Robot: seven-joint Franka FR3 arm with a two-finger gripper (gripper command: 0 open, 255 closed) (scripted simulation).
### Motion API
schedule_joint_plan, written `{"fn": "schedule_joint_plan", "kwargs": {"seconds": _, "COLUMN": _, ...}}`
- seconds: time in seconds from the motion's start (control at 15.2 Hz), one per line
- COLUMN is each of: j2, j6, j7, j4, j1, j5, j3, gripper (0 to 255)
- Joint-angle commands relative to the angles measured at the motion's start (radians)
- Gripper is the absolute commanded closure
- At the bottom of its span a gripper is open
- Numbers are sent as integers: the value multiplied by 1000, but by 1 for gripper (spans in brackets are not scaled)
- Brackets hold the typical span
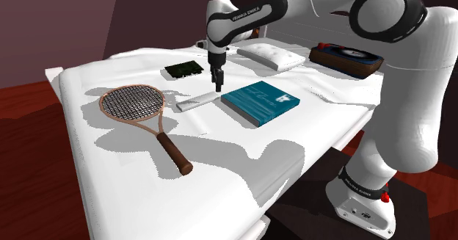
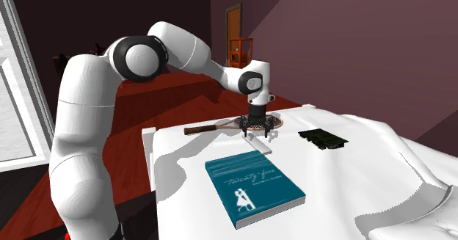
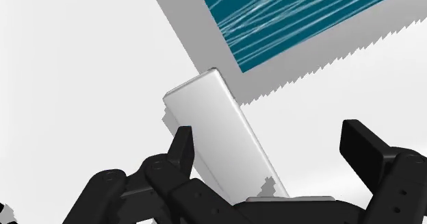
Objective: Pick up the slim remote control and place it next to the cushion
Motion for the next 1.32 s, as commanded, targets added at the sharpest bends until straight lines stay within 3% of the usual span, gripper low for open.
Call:
{"fn": "schedule_joint_plan", "kwargs": {"seconds": 0.0, "j2": 72, "j6": -15, "j7": -56, "j4": 84, "j1": 1, "j5": 4, "j3": 17, "gripper": 0}}
{"fn": "schedule_joint_plan", "kwargs": {"seconds": 0.33, "j2": 244, "j6": -46, "j7": -169, "j4": 281, "j1": 16, "j5": -3, "j3": 65, "gripper": 0}}
{"fn": "schedule_joint_plan", "kwargs": {"seconds": 0.86, "j2": 279, "j6": 37, "j7": -171, "j4": 233, "j1": 16, "j5": -1, "j3": 67, "gripper": 0}}
{"fn": "schedule_joint_plan", "kwargs": {"seconds": 1.25, "j2": 279, "j6": 37, "j7": -171, "j4": 233, "j1": 16, "j5": -1, "j3": 67, "gripper": 0}}
